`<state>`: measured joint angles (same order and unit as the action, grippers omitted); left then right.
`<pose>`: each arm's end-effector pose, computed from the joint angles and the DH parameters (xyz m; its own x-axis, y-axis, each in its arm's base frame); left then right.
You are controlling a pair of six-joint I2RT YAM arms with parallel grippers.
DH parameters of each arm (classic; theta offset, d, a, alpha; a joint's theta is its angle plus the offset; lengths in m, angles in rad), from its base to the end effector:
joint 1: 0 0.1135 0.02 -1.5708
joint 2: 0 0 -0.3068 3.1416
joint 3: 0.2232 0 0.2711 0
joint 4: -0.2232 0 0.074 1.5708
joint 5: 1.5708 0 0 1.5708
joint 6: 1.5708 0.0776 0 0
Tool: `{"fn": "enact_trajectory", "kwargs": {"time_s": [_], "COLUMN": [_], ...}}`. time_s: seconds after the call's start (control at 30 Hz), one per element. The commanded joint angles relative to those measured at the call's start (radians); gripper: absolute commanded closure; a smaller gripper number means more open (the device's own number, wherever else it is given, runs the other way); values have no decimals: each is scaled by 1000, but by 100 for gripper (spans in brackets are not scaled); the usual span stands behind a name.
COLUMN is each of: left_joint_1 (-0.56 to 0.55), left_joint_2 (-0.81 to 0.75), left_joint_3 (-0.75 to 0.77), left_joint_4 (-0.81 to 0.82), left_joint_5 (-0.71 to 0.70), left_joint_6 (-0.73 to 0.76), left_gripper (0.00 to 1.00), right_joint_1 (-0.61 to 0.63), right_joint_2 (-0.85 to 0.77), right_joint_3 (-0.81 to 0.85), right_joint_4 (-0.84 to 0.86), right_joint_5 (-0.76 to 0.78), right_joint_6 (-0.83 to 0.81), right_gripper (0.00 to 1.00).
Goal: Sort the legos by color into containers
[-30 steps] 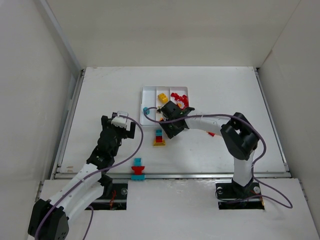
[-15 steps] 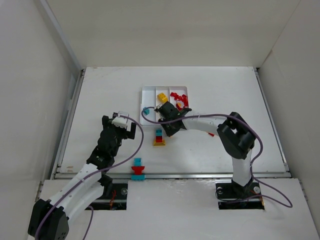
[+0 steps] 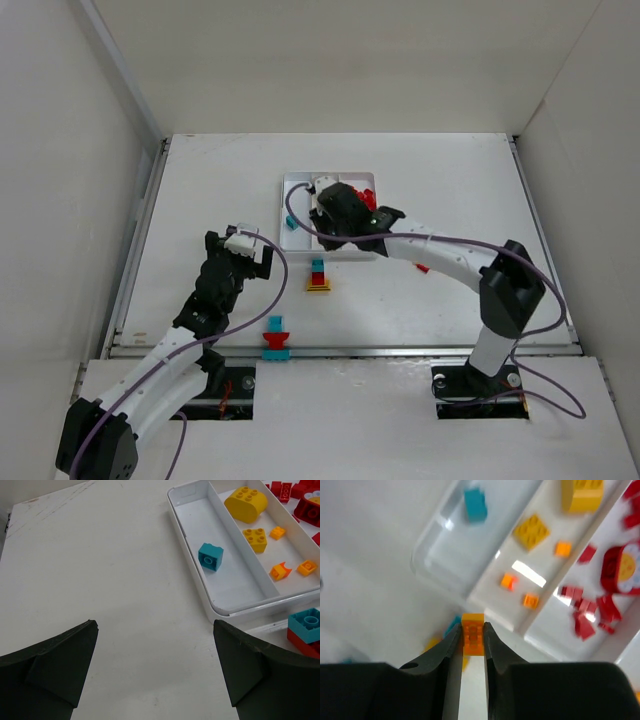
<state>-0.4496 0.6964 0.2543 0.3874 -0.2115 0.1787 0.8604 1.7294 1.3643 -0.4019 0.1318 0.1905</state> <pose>0.1862 -0.0718 0.2432 -0.0065 0.1961 -0.9806 0.2411 0.9520 0.1888 0.2983 0.3311 0.2734 -0.5750 -0.3806 -0.7242 -0.5916 0.8048 0.0468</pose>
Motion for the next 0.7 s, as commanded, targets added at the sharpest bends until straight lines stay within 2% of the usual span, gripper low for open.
{"fn": "enact_trajectory", "kwargs": {"time_s": [0.0,0.1,0.2,0.43,0.6,0.67], "left_joint_1": [3,3,3,3,12,12], "left_joint_2": [-11,-20,-29,-18,-18,-18], "left_joint_3": [14,14,3,3,3,3], "left_joint_4": [18,28,39,39,39,39], "left_joint_5": [-5,-5,4,-6,3,-8], "left_joint_6": [-5,-5,4,4,4,4], "left_gripper": [1,1,1,1,1,1], "right_joint_1": [-26,-37,-46,-80,-89,-89], "right_joint_2": [179,324,367,369,341,341], "right_joint_3": [224,388,413,362,282,271], "right_joint_4": [-10,-133,-155,-167,-133,-103], "right_joint_5": [127,203,203,203,141,76], "right_joint_6": [96,139,177,247,256,242], "right_gripper": [100,100,100,100,100,92]}}
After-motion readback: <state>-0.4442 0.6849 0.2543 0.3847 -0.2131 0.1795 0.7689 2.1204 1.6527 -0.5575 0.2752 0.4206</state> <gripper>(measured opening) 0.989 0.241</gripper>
